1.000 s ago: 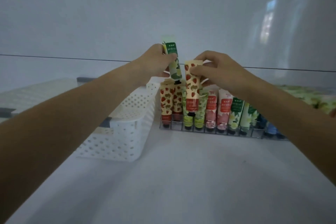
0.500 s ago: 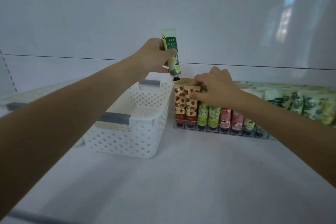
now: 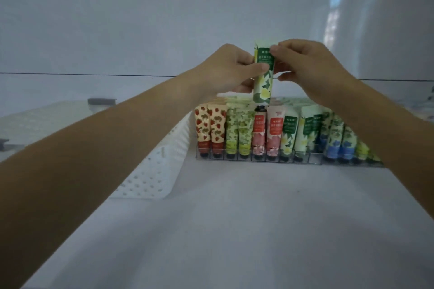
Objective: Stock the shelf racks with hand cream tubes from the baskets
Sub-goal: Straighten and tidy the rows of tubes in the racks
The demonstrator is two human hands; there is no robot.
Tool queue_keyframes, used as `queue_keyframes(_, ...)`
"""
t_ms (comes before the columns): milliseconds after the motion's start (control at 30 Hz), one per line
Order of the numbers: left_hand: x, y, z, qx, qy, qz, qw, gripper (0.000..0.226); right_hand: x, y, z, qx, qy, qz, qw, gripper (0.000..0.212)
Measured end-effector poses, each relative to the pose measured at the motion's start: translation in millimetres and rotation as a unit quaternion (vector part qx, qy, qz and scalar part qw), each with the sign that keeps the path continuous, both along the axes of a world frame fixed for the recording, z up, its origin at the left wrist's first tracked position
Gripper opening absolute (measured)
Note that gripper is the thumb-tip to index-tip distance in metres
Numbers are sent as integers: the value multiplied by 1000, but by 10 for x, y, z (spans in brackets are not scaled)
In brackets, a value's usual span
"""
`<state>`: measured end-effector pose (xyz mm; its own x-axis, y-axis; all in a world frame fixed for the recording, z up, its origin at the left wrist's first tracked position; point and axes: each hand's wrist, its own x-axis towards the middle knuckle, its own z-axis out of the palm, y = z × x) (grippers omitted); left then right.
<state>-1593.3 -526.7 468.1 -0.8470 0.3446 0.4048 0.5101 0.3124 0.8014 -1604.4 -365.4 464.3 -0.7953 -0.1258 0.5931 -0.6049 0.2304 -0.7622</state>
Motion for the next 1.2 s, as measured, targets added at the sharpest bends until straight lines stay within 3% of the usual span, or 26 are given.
queue_keyframes(133, 8, 414, -199, -131, 100, 58, 985, 43, 83, 455, -125, -61, -7, -68, 996, 20)
queue_keyframes(200, 21, 575, -401, -189, 158, 70, 967, 34, 101, 669, -258, -61, 9, -130, 990, 21)
queue_keyframes(300, 36, 743, -707, -213, 211, 64, 952, 19, 130, 880, -504, -13, 40, -184, 982, 4)
queue_keyframes(533, 44, 788, -1145, -295, 305, 94, 901, 22, 126, 962, -826, 119, 76, -238, 961, 14)
queue_keyframes(667, 29, 628, -1236, -341, 300, 92, 886, 26, 116, 974, -939, 220, 74, -274, 933, 16)
queue_keyframes(800, 40, 521, -1252, -339, 279, 85, 895, 20, 146, 956, -1011, 277, 81, -271, 918, 36)
queue_keyframes(900, 69, 474, -1159, -330, 274, 97, 898, 21, 182, 936, -1034, 310, 111, -307, 893, 39)
queue_keyframes(1067, 116, 387, -710, -257, 276, 131, 917, 19, 279, 865, -1024, 333, 192, -336, 860, 36)
queue_keyframes(1200, 64, 64, -334, -255, 224, 157, 927, 20, 310, 767, -935, 319, 216, -350, 854, 36)
